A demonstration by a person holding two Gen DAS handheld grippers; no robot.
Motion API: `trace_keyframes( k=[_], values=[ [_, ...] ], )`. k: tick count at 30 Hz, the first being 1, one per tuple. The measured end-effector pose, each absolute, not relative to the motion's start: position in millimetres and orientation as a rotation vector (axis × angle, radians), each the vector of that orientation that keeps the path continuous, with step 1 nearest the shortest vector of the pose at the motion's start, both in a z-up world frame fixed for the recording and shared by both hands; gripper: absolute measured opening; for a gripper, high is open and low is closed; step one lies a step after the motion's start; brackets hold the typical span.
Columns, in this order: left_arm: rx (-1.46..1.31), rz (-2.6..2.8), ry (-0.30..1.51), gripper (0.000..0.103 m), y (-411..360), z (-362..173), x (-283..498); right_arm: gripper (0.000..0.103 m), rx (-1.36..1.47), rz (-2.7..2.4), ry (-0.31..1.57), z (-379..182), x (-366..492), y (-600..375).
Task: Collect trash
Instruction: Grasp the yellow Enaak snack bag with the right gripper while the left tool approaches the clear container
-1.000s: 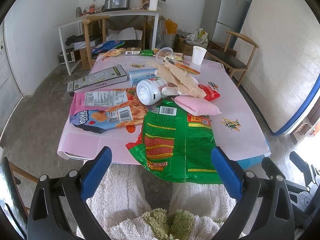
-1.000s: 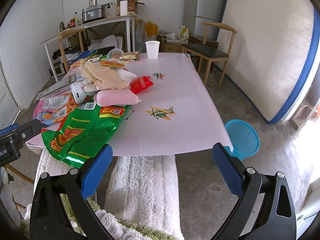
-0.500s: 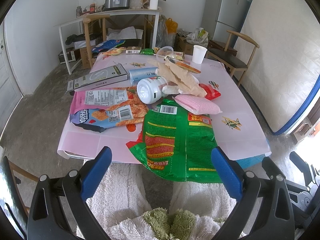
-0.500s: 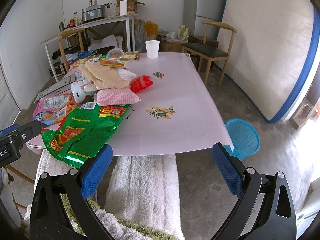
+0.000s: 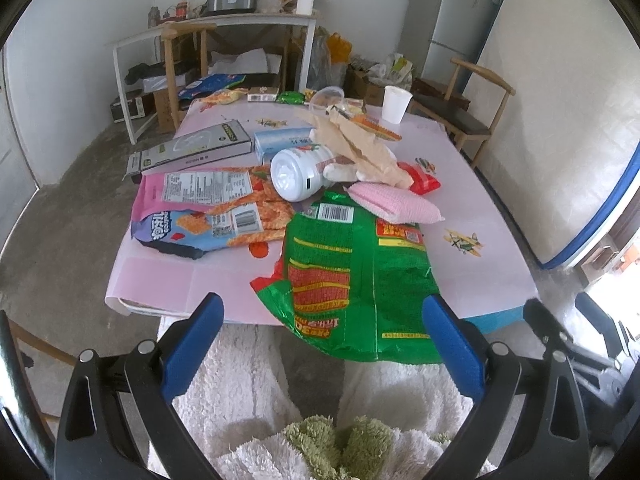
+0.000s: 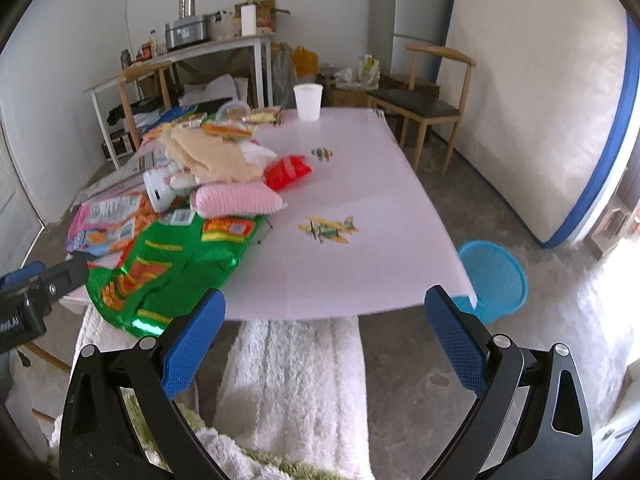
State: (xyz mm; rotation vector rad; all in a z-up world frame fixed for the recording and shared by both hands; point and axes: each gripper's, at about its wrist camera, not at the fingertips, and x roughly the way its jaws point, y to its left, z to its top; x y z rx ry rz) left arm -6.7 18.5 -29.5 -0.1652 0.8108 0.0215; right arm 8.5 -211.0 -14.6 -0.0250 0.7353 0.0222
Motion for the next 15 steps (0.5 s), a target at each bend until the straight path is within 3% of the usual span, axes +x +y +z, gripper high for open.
trace_keyframes(
  k=[15],
  values=[
    [-0.328, 0.089, 0.547, 0.097, 102, -19, -23, 0.095, -0.023, 0.149, 0.626, -2, 38, -187]
  ],
)
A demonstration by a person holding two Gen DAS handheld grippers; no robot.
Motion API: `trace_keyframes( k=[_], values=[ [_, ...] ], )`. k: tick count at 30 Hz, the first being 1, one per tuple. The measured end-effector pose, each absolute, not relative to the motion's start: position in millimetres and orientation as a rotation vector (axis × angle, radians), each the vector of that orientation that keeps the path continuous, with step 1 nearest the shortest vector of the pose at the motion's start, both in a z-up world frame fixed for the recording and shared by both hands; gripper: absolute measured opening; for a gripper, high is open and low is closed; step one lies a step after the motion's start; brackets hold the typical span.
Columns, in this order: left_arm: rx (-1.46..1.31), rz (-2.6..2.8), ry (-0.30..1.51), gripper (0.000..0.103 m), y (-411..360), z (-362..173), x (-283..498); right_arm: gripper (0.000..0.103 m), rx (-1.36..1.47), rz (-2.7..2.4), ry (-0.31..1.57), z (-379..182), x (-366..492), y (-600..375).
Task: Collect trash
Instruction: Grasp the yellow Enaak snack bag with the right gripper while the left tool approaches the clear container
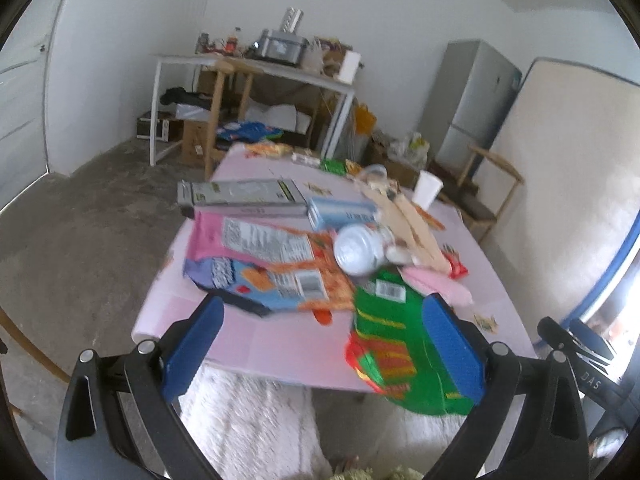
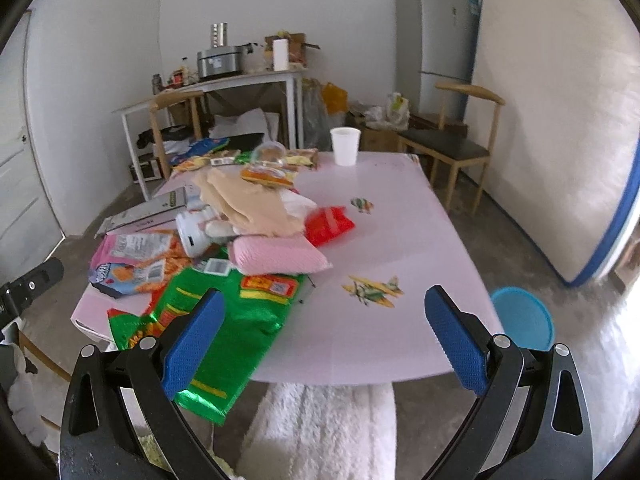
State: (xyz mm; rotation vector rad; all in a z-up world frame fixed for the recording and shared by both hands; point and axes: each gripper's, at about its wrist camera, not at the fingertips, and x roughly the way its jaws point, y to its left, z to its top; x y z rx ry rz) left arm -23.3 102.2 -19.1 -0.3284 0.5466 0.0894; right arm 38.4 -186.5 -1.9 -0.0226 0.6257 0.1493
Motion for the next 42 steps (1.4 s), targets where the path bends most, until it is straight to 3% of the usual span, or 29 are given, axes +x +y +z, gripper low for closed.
trace_keyframes(
  k=[9, 18, 30, 37, 42],
  values=[
    [-0.353, 0.005, 0.448, 0.096, 128, -1, -7, 0.094, 0.123, 0.217, 0.692, 2, 70, -194],
    [-0.401, -0.13, 0.481, 0.088, 131, 5, 35, 0.078, 0.471, 0.365, 0.879, -26, 114, -220],
    [-0.423, -0.31, 0.617, 0.076, 121, 13, 120, 0.07, 0.736, 0.432, 1.026, -60, 156, -239],
    [-0.384, -0.402, 0.696, 0.074, 107, 37, 183, 0.067, 0.783, 0.432, 1.044, -69, 164, -257],
    [-0.39, -0.43, 0.851, 0.069, 95, 35, 257, 0.064, 0.765, 0.438, 1.003, -64, 174, -272]
  ],
)
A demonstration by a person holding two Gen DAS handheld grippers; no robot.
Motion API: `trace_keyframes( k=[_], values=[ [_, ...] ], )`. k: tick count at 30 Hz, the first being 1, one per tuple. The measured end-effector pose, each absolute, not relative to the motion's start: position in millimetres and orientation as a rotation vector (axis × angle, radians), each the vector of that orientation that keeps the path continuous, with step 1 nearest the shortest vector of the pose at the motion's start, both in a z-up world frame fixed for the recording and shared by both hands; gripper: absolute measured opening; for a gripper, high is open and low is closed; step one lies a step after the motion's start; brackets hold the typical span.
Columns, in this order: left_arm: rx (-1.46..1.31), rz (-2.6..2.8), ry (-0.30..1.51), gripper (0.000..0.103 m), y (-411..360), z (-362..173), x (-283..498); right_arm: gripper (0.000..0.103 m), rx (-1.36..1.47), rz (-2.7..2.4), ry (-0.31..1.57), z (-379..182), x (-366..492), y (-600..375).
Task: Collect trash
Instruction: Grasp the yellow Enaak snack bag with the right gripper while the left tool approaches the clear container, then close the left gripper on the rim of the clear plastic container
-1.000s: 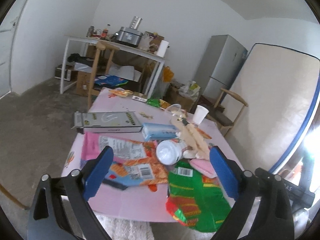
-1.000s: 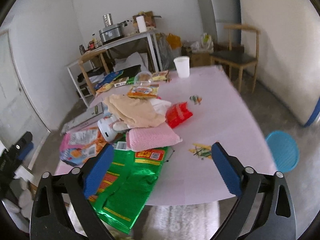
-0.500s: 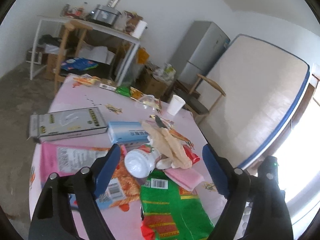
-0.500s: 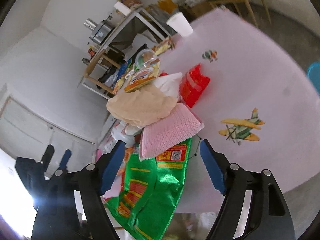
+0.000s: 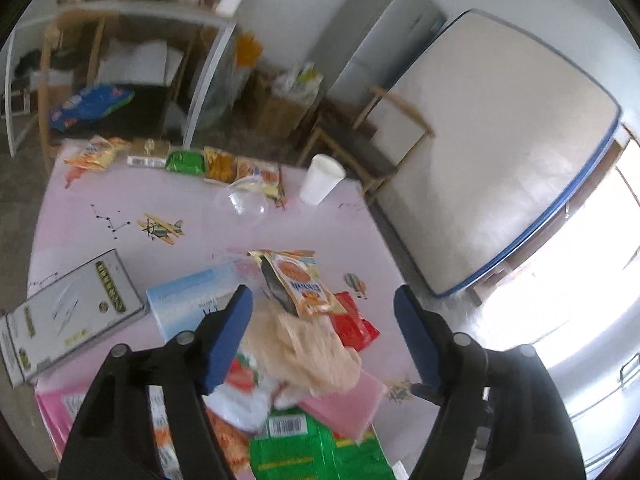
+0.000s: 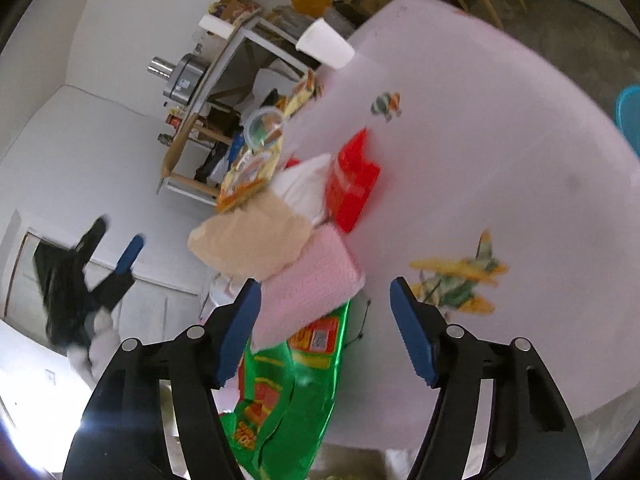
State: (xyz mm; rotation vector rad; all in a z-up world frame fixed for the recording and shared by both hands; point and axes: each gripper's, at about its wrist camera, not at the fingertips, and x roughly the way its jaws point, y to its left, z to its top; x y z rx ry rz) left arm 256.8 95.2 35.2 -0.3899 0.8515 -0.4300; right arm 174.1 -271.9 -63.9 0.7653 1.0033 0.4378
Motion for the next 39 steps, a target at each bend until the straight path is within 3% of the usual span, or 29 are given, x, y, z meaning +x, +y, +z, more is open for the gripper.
trace_keyframes(
  k=[5, 12, 21, 27, 32, 39],
  values=[
    [-0.419, -0.36, 0.973, 0.066, 103, 21, 329, 0.063, 0.73, 0.499, 0.971, -54, 194, -278],
    [-0.403, -0.333, 0.95, 0.065, 119, 6, 410, 0.07, 0.73, 0.768, 1.026, -31, 278, -248],
    [-0.35, -0.348, 0.992, 0.066, 111, -36, 485, 0.07, 0.715, 0.814, 1.238, -70, 382, -197],
    [-0.234, -0.351, 1.067, 0.066, 92, -66, 501, 0.07, 0.76, 0.856, 1.316, -96, 399, -181],
    [-0.211, -0.37, 1.069, 0.064, 86, -71, 501, 0.061, 0.79, 0.887, 1.338, -106, 411, -177],
    [-0.22, -0.406, 1.041, 0.03, 83, -68, 498, 0.028, 0.773, 0.888, 1.333, -102, 412, -178]
  ],
)
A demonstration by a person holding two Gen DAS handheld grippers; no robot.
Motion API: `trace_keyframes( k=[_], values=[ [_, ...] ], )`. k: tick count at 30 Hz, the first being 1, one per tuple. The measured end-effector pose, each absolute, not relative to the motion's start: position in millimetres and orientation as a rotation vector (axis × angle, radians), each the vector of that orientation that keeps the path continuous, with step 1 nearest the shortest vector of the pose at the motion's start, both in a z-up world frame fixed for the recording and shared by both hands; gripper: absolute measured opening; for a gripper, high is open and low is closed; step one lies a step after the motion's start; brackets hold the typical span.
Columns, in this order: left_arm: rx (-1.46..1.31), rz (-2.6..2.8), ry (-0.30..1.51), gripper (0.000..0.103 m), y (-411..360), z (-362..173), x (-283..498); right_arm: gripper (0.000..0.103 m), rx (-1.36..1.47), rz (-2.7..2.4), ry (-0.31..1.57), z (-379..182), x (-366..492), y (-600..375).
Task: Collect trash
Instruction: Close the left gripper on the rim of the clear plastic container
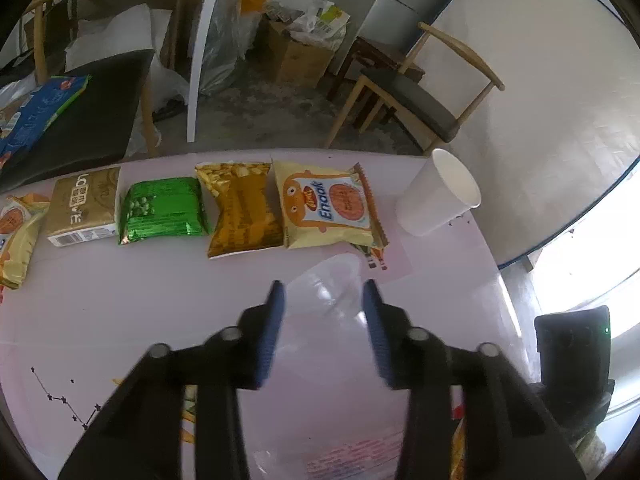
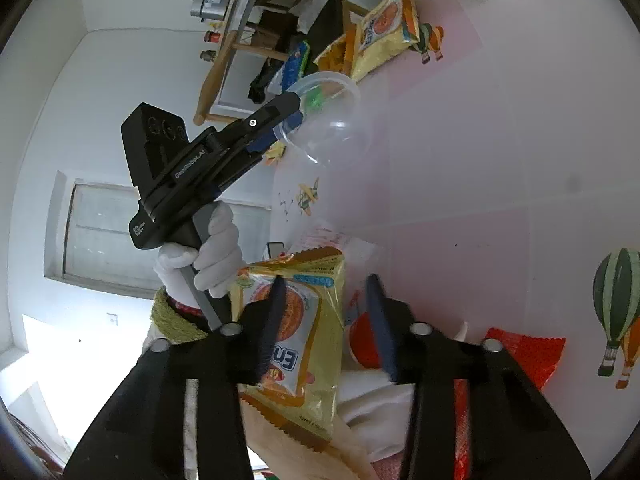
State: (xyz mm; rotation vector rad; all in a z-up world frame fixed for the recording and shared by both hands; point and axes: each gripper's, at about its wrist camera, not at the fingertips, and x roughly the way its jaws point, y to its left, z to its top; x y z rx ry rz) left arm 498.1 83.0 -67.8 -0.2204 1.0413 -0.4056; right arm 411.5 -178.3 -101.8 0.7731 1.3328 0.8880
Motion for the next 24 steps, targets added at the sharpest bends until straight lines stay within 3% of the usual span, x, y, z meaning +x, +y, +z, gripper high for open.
trace_keyframes(
  k=[3, 8, 11, 24],
  values=[
    [-0.214, -0.414, 1.025, 0.015, 80, -64, 496, 0.017, 0.763, 0.887, 1.335, -103, 412, -176],
    [-0.182, -0.411, 1.0, 0.006, 76, -59, 488, 0.009, 0.759, 0.888, 1.31, -98, 415, -172],
    [-0.192, -0.403, 0.97, 0.005, 79, -52, 482, 0.004, 0.764, 0.875, 1.277, -90, 417, -175],
    [-0.285, -0.414, 0.809, 0.005, 98, 14, 436, 0.003, 0.832, 0.831, 1.109, -45, 412, -213]
  ],
)
